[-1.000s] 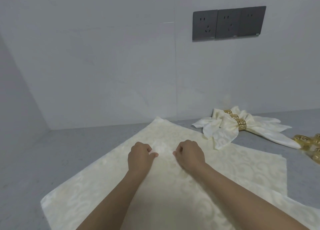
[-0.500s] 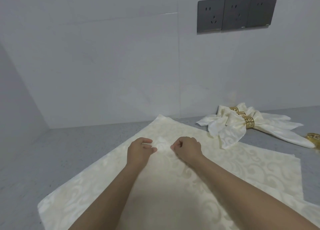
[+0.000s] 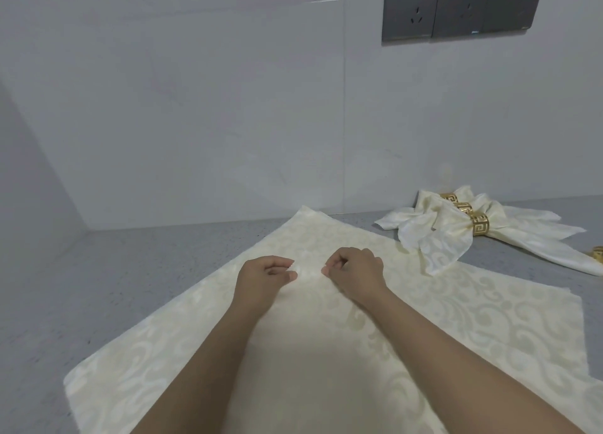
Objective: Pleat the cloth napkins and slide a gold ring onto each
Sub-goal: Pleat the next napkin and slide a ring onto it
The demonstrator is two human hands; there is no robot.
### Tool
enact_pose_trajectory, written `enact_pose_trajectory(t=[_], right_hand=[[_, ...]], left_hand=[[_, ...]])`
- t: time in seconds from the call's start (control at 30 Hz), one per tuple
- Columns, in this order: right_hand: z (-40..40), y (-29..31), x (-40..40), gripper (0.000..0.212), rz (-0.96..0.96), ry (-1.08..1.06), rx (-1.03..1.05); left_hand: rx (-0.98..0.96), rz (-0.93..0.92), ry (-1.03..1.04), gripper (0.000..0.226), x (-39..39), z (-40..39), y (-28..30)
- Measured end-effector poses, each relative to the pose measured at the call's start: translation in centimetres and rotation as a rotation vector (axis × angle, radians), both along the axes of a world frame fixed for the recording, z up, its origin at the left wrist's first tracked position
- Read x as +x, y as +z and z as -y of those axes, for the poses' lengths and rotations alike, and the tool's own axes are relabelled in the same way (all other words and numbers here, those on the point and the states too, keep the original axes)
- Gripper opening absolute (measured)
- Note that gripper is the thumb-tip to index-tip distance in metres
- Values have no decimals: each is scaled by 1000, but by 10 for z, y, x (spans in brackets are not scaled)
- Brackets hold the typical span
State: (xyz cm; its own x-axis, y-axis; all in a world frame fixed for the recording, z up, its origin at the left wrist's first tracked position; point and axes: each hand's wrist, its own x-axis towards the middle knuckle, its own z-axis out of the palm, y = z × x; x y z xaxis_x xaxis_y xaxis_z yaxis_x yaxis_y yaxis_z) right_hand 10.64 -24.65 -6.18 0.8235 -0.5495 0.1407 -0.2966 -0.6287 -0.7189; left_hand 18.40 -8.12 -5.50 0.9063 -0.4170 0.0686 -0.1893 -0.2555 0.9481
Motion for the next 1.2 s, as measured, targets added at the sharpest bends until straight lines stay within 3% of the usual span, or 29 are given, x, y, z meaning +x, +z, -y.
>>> enact_pose_trajectory(t=[0.23,0.37,0.73,0.8,0.87,1.0,1.13,1.2], right_hand=[[7,4,-6,13,104,140,178],[14,9,-18,10,132,238,271],[24,7,-21,21,43,433,-87],[20,7,-21,20,44,399,-83],[15,8,-20,13,32,341,-101],[5,10,-17,23,-80,288,-283],[0,12,-11,37,-173,268,-272],[-2,14,-10,31,-217,300,-244]], left_hand=[[-43,20,-30,13,2,0,2],[25,42,-117,12,4,-9,4],[299,195,-335,18,12,-20,5],[300,190,-317,8,9,-18,6],[271,203,-272,16,6,-14,4],[310,267,-249,19,1,-6,4],[428,290,-226,31,3,-1,3],[478,245,-230,33,3,1,6]])
